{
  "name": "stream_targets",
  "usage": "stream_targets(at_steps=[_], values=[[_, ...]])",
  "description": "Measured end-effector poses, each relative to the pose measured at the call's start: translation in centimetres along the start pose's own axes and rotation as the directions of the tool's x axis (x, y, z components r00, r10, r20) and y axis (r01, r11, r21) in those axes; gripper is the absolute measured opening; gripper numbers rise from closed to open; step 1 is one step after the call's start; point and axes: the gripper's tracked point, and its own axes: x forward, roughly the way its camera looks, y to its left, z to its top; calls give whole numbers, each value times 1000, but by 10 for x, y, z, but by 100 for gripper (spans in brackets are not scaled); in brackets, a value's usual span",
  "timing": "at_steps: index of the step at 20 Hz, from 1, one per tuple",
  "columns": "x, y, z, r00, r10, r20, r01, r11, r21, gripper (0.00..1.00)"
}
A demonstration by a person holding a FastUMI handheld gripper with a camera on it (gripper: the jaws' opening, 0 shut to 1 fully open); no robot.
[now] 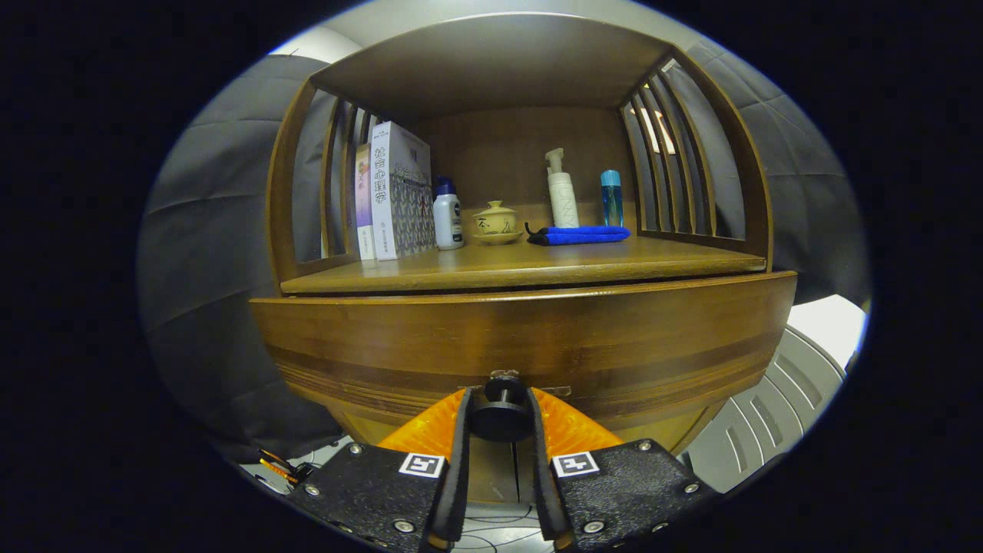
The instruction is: Pull open the drawer, take out the items inside it, and place them on the countertop above the cabinet.
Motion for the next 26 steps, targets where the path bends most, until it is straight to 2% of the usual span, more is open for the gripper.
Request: stream_targets(at_steps=[26], values=[[-108, 11, -34, 1000, 16, 8, -16, 998, -57, 36]])
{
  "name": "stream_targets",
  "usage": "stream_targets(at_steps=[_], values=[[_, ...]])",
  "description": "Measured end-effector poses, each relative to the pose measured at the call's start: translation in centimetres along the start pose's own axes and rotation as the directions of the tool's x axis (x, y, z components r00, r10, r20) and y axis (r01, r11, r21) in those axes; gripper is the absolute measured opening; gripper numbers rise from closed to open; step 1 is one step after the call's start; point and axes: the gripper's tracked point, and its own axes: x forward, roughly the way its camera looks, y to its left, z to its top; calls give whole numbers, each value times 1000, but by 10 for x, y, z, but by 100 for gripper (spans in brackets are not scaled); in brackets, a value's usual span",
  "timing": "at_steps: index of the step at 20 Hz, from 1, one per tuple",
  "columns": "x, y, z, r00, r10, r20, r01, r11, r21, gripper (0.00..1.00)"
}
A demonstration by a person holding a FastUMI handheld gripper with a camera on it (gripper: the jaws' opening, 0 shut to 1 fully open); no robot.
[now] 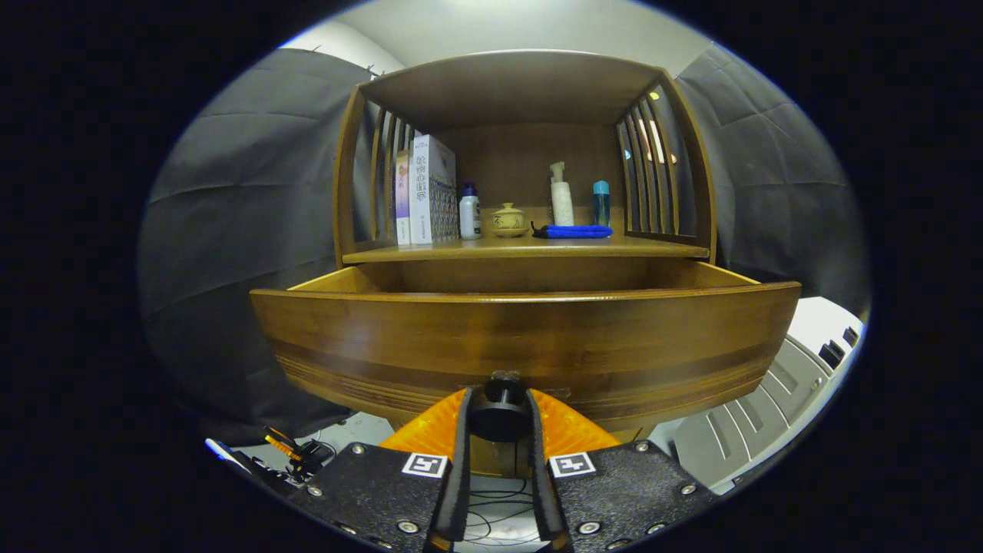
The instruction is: Pull open the drawer, take out the items inside it, and place them on the countertop above the cabinet.
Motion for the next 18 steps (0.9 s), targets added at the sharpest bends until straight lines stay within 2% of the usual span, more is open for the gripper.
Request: stream_targets(at_steps=[8, 11, 15, 18], values=[[-9, 4, -3, 1000, 29, -7, -29, 999, -17, 34], [-15, 6, 9, 997, 60, 39, -59, 998, -12, 48], [-33, 9, 45, 977, 114, 179, -101, 992, -79, 90], [-44, 9, 73, 957, 133, 256, -101, 986, -133, 94]])
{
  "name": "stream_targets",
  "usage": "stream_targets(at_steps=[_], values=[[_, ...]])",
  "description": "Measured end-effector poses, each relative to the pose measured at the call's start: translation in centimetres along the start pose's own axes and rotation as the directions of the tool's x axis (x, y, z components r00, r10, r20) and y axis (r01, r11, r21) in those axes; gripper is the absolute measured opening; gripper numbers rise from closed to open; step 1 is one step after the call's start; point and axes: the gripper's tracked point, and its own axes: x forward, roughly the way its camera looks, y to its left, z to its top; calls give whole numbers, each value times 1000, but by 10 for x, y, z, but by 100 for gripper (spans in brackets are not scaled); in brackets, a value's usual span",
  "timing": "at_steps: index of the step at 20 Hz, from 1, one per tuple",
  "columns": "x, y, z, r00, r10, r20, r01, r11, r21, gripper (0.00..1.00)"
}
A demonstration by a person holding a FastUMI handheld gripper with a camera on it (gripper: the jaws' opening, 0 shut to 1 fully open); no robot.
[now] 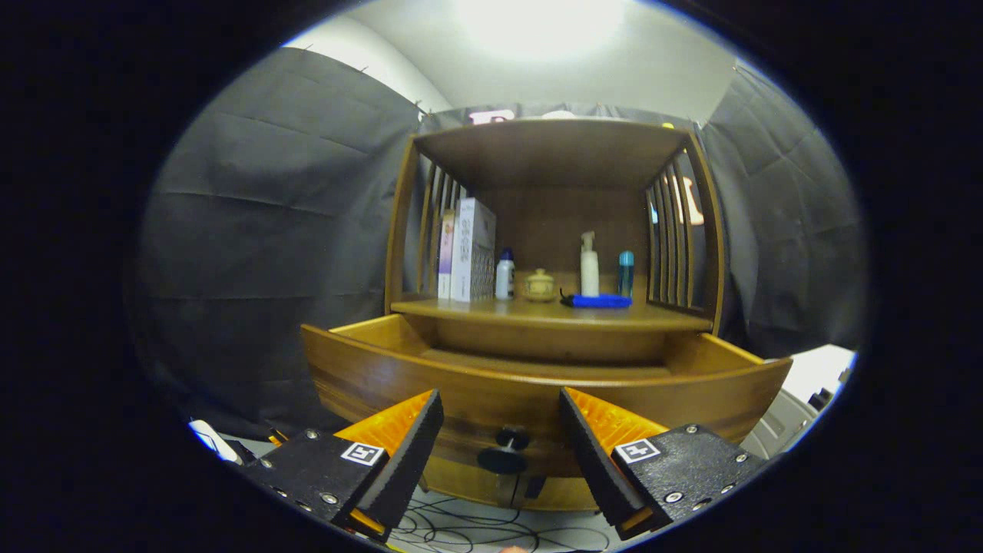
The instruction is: Pull open the drawer, take out the items inside it, and place them on the countertop above the cabinet.
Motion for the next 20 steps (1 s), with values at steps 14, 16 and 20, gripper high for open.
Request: stream_targets(at_steps=[14, 16, 20], values=[[81, -29, 48, 986, 4, -164, 13, 995, 104, 95], [95, -30, 41, 976, 5, -216, 26, 990, 139, 95], [116, -33, 17, 937, 12, -349, 51, 984, 171, 95]])
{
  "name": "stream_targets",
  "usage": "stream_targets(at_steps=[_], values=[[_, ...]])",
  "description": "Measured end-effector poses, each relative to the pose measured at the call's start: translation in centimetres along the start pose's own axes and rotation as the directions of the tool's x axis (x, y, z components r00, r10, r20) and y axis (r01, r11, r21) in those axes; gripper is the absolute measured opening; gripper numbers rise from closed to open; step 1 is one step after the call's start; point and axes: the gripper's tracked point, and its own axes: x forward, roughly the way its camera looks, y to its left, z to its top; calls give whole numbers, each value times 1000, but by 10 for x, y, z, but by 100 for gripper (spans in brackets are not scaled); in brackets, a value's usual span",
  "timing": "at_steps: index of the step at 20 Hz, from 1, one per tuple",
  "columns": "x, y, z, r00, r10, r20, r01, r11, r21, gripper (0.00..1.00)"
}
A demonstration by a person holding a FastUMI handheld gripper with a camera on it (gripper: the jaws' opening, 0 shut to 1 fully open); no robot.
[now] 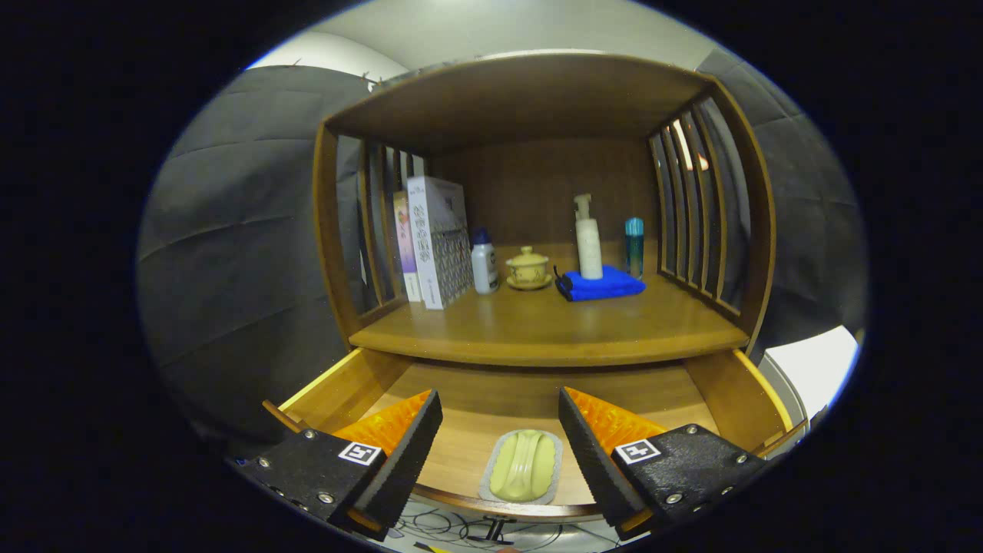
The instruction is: Pull open the drawer, take out the items inside it, and place them on the countertop above the cabinet.
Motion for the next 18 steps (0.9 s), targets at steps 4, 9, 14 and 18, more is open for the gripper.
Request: stream_targets(at_steps=[4, 9, 14, 18], values=[[22, -5, -27, 988, -17, -151, 21, 999, 25, 95], [40, -15, -53, 963, -52, -265, 56, 998, 9, 94], [51, -18, -71, 936, -64, -347, 76, 997, 21, 92], [53, -21, -81, 922, -62, -381, 74, 997, 16, 78]])
